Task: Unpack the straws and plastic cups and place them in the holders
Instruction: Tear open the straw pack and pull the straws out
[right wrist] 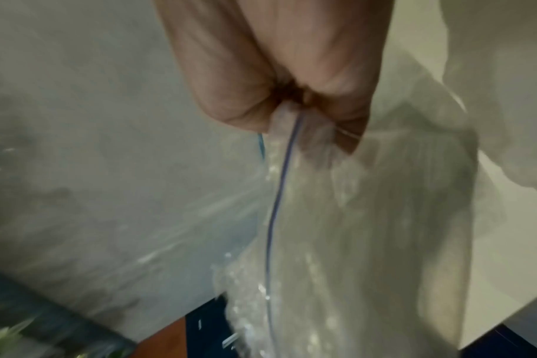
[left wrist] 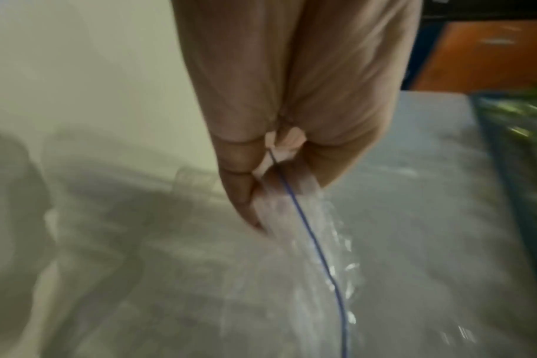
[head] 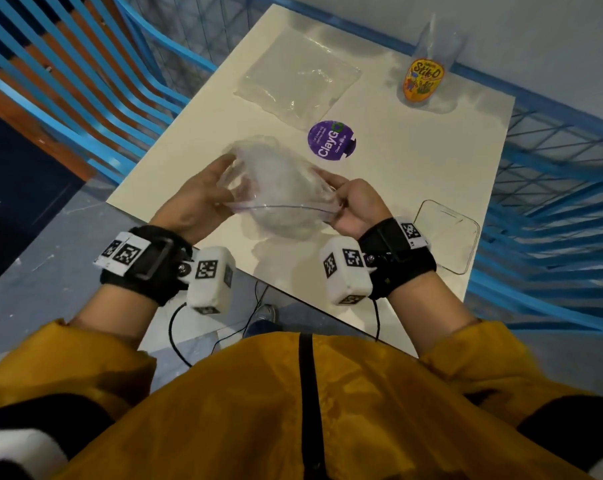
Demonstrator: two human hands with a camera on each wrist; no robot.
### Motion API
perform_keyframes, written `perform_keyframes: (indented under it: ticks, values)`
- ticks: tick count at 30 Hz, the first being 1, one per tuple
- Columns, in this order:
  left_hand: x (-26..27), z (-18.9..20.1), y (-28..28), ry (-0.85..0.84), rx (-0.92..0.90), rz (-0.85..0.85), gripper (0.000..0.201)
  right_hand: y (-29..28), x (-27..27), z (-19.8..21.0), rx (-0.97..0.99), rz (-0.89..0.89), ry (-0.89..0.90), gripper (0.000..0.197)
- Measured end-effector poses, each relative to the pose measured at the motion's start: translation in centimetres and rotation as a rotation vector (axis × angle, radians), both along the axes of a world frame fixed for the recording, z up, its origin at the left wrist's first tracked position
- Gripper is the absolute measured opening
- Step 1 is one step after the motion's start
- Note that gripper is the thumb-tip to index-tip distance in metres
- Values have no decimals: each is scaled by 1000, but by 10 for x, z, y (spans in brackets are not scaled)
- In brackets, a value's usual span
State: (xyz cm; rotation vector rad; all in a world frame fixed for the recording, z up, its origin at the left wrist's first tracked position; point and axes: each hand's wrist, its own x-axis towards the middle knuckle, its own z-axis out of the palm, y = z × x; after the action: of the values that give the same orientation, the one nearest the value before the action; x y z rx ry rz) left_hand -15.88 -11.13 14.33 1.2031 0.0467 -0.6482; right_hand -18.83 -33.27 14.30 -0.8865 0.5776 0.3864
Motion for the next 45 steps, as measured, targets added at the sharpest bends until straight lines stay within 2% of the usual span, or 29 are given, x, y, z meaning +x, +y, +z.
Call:
perform_keyframes:
  ticks: [2, 5, 6, 8, 10, 11, 13, 14, 16, 18, 19, 21, 22, 24, 26, 27, 28, 29, 31, 34, 36, 37, 39, 40, 42, 44, 45]
  values:
    - [5, -9, -2, 24, -35, -44, 78, -3, 0, -8, 33, 10, -22, 58]
    - [7, -21, -11, 28, 27, -110, 91, -7, -5, -14, -60, 108, -29, 52]
    - [6, -25, -15, 27, 33, -130, 95, -8, -7, -17, -173, 196, -47, 55]
    - [7, -34, -20, 42, 24, -157, 99, -8, -10, -24, -567, 496, -140, 75]
    - [10, -39, -26, 101, -5, -102, 86, -2, -9, -34, -964, 752, -267, 102]
    - [11, -39, -31, 144, -15, -32, 73, 1, -9, -34, -1075, 810, -294, 116]
    - [10, -34, -46, 228, -102, 147, 56, 4, -8, -31, -1118, 810, -328, 137]
    - [10, -31, -53, 277, -178, 232, 50, 7, -7, -29, -1128, 793, -361, 139]
    - [9, -29, -64, 359, -241, 312, 39, 16, -3, -25, -1193, 707, -440, 119]
    - [12, -30, -66, 401, -215, 254, 27, 26, 4, -29, -1208, 516, -466, 83]
    - [13, -32, -65, 413, -166, 225, 33, 27, 6, -35, -1207, 432, -442, 72]
    - [17, -35, -60, 431, -175, 211, 41, 22, 11, -52, -1189, 322, -389, 65]
    - [18, -37, -56, 432, -166, 181, 55, 17, 12, -56, -1157, 271, -354, 65]
    - [18, -40, -44, 252, 56, -64, 89, 7, 12, -55, -1052, 174, -293, 61]
    - [20, -47, -34, -23, 425, -369, 103, -2, 11, -53, -997, 170, -271, 59]
    - [23, -54, -30, -151, 631, -461, 113, -4, 10, -51, -982, 181, -270, 57]
    - [25, -58, -29, -271, 809, -522, 125, -6, 9, -51, -981, 175, -277, 54]
    - [27, -62, -28, -343, 906, -539, 135, -7, 7, -49, -988, 173, -283, 49]
    - [30, -66, -29, -394, 906, -458, 138, -9, 2, -47, -1009, 185, -301, 45]
    - [37, -74, -41, -438, 661, -341, 127, -6, -1, -45, -1057, 277, -301, 60]
    - [35, -78, -57, -430, 501, -354, 120, 3, 1, -50, -1121, 332, -287, 71]
    - [32, -81, -65, -446, 485, -357, 114, 5, 5, -60, -1155, 323, -291, 69]
    - [25, -86, -81, -516, 524, -318, 83, 10, 6, -65, -1168, 250, -305, 58]
    - [23, -88, -89, -562, 576, -282, 62, 11, 4, -63, -1151, 199, -312, 52]
    - [22, -89, -100, -639, 721, -211, 36, 11, -5, -47, -1160, 50, -336, 50]
    - [26, -91, -107, -684, 787, -176, 24, 8, -13, -29, -1175, -107, -333, 55]
    - [27, -92, -109, -678, 785, -176, 26, 4, -14, -21, -1165, -169, -322, 49]
